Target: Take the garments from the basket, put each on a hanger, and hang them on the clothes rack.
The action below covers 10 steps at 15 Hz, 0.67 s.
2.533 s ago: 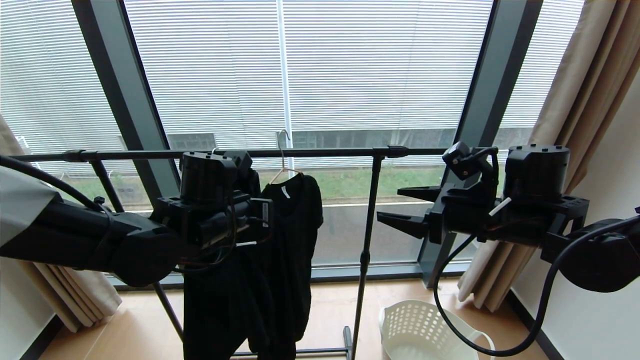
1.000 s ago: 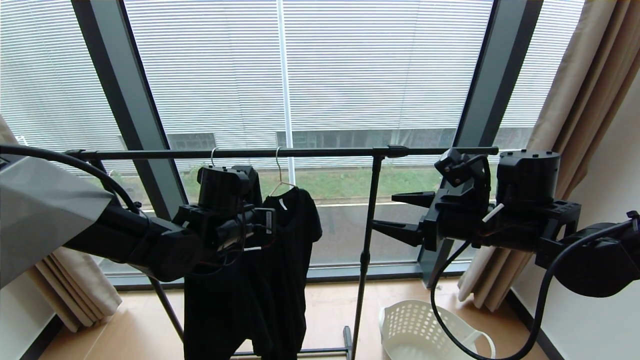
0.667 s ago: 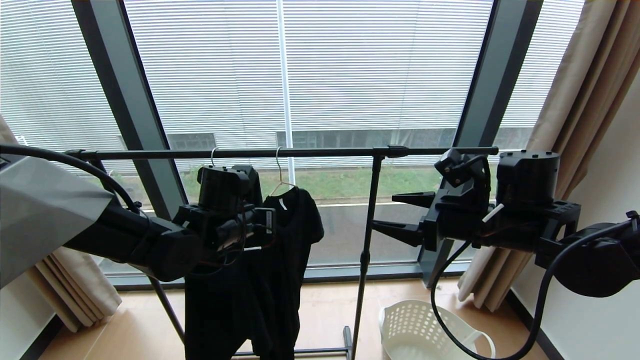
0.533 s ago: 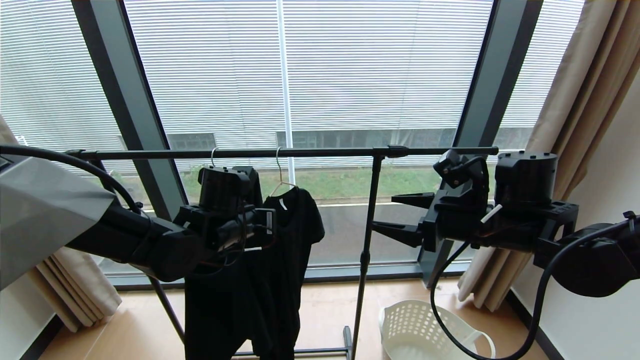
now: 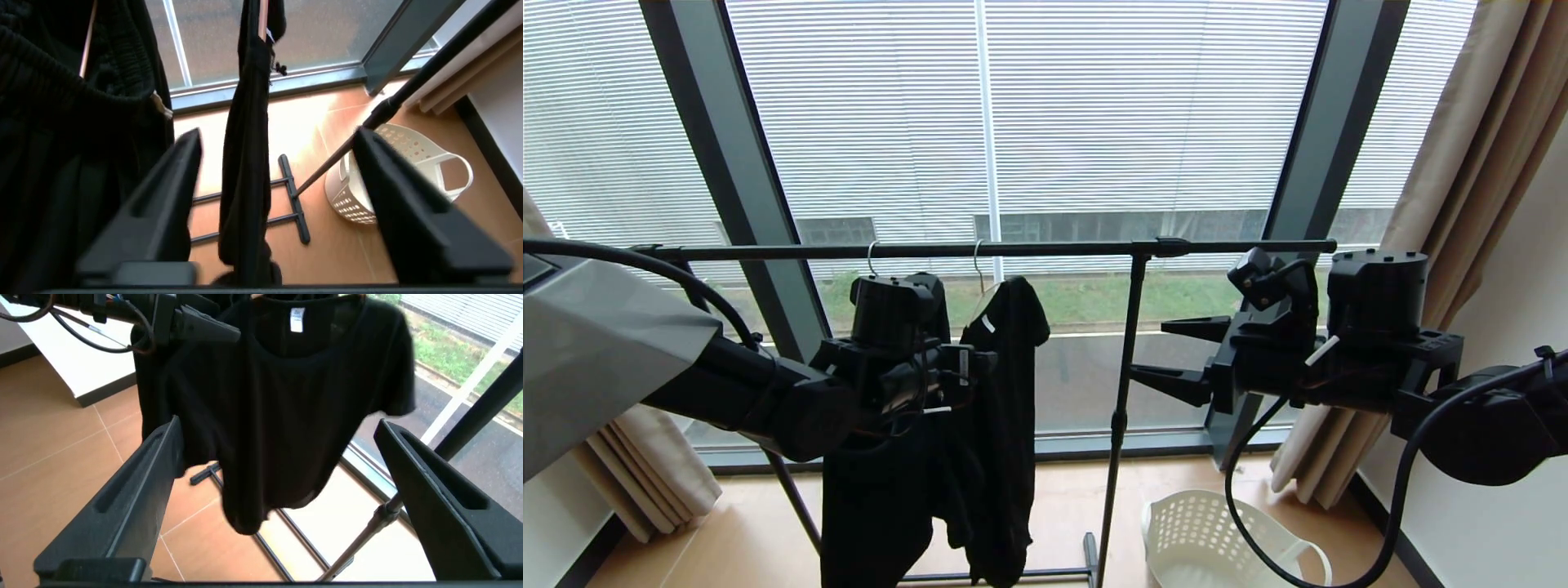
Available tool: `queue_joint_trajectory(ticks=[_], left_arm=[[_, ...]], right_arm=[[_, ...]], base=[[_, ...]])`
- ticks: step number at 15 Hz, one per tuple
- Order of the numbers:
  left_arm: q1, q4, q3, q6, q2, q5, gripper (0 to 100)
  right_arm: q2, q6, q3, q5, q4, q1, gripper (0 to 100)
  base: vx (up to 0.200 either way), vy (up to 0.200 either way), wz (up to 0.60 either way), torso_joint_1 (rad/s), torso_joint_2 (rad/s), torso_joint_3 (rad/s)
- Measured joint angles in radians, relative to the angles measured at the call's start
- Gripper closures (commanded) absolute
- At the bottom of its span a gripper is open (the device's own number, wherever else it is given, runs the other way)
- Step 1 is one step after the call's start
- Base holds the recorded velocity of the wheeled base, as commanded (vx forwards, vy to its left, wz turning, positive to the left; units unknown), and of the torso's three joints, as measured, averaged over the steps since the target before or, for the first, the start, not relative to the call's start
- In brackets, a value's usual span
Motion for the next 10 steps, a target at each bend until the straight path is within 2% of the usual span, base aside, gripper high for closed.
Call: queue_joint_trajectory(ticks=[5,7,10], left_arm=[[-0.007,0.001,0.081,0.018,-0.106,0.001,0],[-0.009,0.002,0.161,0.024,-0.204,0.001,0],[-0.008,0.004,0.362,0.036,-0.382,-0.001,0]], right_arm=[[-0.004,-0.001,0.002,-0.005,-0.001,0.0,0],[-0.017,-0.023,0.017,-0.066,-0.001,0.0,0],[-0.085,-0.074,0.103,-0.144,-0.001,0.005,0]], base=[[0.0,0.0,0.0,0.0,0.0,0.0],[0.0,0.0,0.0,0.0,0.0,0.0],[0.0,0.0,0.0,0.0,0.0,0.0]])
